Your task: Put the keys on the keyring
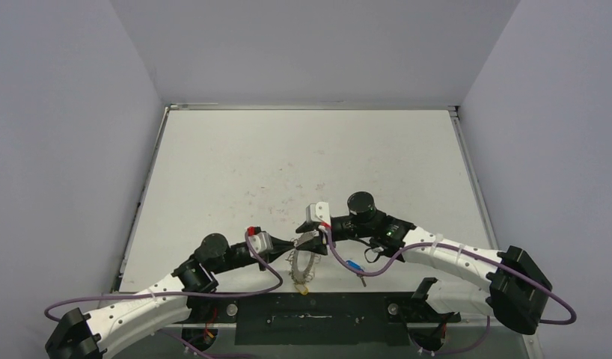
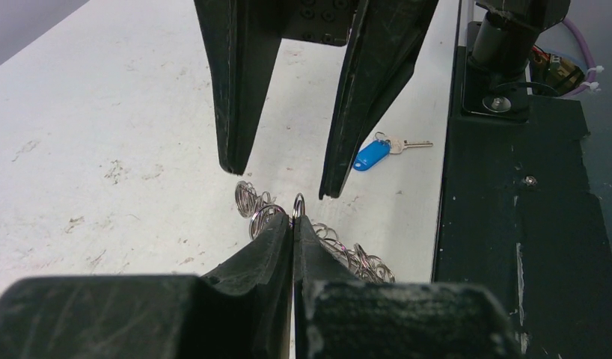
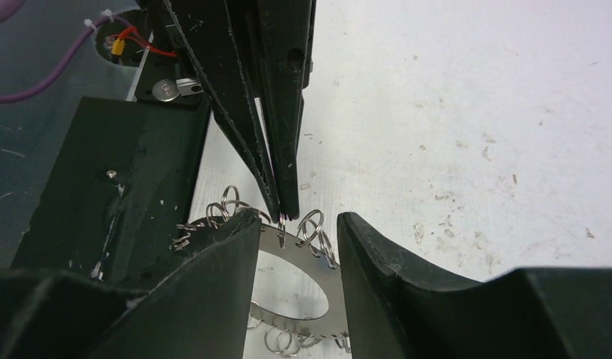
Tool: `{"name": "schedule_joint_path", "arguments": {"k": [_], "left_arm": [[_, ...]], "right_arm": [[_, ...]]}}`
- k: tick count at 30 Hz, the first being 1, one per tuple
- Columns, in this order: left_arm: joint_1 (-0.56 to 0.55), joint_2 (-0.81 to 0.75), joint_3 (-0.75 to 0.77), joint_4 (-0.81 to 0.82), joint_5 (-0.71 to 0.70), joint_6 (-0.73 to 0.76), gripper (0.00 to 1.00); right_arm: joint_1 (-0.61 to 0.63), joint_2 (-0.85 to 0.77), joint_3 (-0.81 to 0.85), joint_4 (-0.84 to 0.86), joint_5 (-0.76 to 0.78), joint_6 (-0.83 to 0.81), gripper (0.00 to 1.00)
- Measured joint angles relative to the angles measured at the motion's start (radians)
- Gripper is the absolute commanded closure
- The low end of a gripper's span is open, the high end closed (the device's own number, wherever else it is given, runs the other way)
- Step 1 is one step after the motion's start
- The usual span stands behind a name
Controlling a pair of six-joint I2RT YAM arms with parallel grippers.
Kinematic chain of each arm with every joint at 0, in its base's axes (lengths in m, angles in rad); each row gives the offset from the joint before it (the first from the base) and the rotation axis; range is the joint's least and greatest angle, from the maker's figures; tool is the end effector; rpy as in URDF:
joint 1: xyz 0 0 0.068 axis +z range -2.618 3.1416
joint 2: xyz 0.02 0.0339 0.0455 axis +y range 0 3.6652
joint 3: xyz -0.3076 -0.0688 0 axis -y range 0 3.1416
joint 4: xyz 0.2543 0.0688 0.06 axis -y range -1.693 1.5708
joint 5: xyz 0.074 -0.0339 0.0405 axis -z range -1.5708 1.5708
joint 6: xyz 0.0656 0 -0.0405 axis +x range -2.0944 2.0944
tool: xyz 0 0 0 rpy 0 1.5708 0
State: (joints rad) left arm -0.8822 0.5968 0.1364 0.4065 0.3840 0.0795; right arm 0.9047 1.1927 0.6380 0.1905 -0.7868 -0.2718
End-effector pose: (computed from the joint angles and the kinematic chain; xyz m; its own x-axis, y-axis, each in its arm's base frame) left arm 0.0793 -0.1351 0.2199 0.0416 0.0653 -0.9970 0.9533 0.2961 0.0592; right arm 0.1282 0.2384 0.2736 0.0468 -0.2473 -0.9678 -0.9877 -0.1560 -0.0079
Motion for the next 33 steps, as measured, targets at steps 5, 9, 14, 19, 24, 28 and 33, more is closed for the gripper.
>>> {"name": "schedule_joint_path", "arguments": {"k": [5, 9, 14, 19, 24, 28, 33], "left_arm": [[0.0, -0.038, -0.026, 0.009, -0.014, -0.018, 1.0], [0.0, -0.063, -0.034, 0.008, -0.018, -0.021, 1.0], [0.0, -0.07, -0.034, 0.009, -0.018, -0.024, 1.0], [0.0, -0.063, -0.034, 0.016, -0.018, -0.025, 1.0], [0.0, -0.059, -0.034, 0.02, -0.018, -0.026, 1.0], [0.0, -0.059, -0.034, 0.022, -0.018, -0.027, 1.0], [0.0, -0.058, -0.034, 0.023, -0.018, -0.029, 1.0]], "right_arm": [[-0.001, -0.045, -0.056, 0.062, 0.023, -0.005, 0.59], [-0.001, -0.047, -0.111, 0.111, 0.023, -0.005, 0.65], [-0.001, -0.03, -0.147, 0.179, 0.02, 0.013, 0.7], [-0.001, -0.001, -0.15, 0.265, 0.018, 0.057, 0.75], [-0.001, 0.017, -0.151, 0.32, 0.012, 0.089, 0.85], [-0.001, 0.034, -0.151, 0.332, 0.004, 0.102, 0.85], [-0.001, 0.045, -0.151, 0.332, -0.011, 0.104, 1.0]]}}
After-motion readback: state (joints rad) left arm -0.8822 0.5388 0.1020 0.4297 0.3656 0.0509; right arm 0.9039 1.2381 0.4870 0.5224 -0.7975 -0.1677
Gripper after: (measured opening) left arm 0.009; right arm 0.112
